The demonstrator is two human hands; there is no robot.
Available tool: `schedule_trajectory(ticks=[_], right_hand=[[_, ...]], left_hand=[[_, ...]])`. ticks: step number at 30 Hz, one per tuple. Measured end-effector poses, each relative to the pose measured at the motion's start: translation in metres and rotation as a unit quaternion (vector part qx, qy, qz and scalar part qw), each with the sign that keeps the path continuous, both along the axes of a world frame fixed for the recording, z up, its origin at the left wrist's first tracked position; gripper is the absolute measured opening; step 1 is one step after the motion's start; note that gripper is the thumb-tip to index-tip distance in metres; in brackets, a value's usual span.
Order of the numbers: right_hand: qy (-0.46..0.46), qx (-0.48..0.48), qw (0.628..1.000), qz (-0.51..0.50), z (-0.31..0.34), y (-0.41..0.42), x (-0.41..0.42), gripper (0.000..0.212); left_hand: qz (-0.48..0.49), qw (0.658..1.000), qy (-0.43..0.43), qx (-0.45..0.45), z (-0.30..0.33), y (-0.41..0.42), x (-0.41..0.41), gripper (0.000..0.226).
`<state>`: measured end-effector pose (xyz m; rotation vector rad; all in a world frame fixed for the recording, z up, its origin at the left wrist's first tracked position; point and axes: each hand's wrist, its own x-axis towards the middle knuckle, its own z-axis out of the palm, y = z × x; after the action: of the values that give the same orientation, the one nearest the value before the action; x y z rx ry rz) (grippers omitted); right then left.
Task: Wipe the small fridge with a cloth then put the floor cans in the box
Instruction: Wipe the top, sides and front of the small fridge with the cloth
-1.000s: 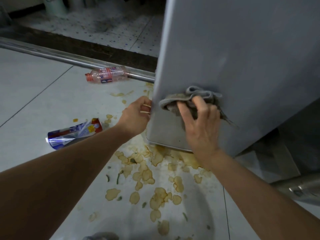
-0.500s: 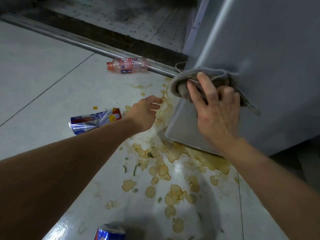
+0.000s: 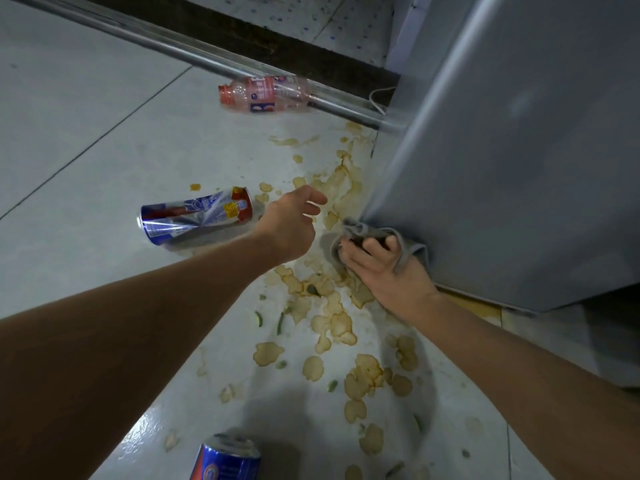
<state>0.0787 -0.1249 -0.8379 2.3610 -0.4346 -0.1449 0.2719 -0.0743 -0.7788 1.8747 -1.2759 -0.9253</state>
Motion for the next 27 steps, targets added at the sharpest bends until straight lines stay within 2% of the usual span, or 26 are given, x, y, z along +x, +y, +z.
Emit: schedule_trajectory(ticks=[3,6,7,9,10,11,13,14,16,19,22,25,27], right_hand=[[-0.09,0.042,0.994,-0.039,0.002,0.003,0.009,0.05],[-0.007,0.047,0.997,-0.063,0.001,0.007,0.003,0.048],[-0.016,0.052,0.997,-0.054,0.002,0.007,-0.004,0.047],[-0.021,0.042,0.993,-0.109,0.007,0.007,-0.028,0.04],[-0.019,0.05,0.99,-0.129,0.006,0.007,-0.047,0.043],[-0.023,0.068,0.992,-0.106,0.001,0.005,-0.067,0.05],[-0.003,0.046,0.996,-0.073,-0.001,0.0,-0.103,0.051],[0.013,0.036,0.995,-0.087,0.004,0.0,-0.114,0.051],[-0.012,0.033,0.996,-0.078,0.006,-0.003,-0.123,0.05],[-0.053,0.068,0.992,-0.087,0.007,0.004,-0.105,0.044],[-0.063,0.103,0.99,-0.079,0.012,0.011,-0.062,0.05],[-0.039,0.121,0.99,-0.061,0.019,0.012,-0.031,0.049],[0.008,0.129,0.99,-0.058,0.018,0.006,-0.037,0.057]], left_hand=[[0.008,1.0,0.006,0.002,-0.001,0.0,-0.007,0.044],[0.014,1.0,0.001,-0.002,0.001,-0.002,-0.016,0.043],[0.012,1.0,-0.005,-0.005,0.002,-0.002,-0.019,0.043],[0.004,1.0,-0.019,-0.011,0.004,-0.003,-0.026,0.043],[-0.002,1.0,-0.027,-0.012,0.006,-0.005,-0.029,0.043],[-0.008,0.999,-0.033,-0.012,0.007,-0.006,-0.032,0.044],[-0.021,0.999,-0.042,-0.009,0.01,-0.008,-0.039,0.046],[-0.028,0.999,-0.045,-0.008,0.012,-0.009,-0.043,0.046],[-0.034,0.998,-0.046,-0.008,0.015,-0.011,-0.052,0.044],[-0.011,0.999,-0.053,-0.007,0.019,-0.014,-0.06,0.037],[0.006,0.997,-0.073,0.004,0.02,-0.018,-0.068,0.036],[0.018,0.995,-0.094,0.013,0.018,-0.021,-0.073,0.033],[0.025,0.994,-0.1,0.026,0.018,-0.023,-0.073,0.029]])
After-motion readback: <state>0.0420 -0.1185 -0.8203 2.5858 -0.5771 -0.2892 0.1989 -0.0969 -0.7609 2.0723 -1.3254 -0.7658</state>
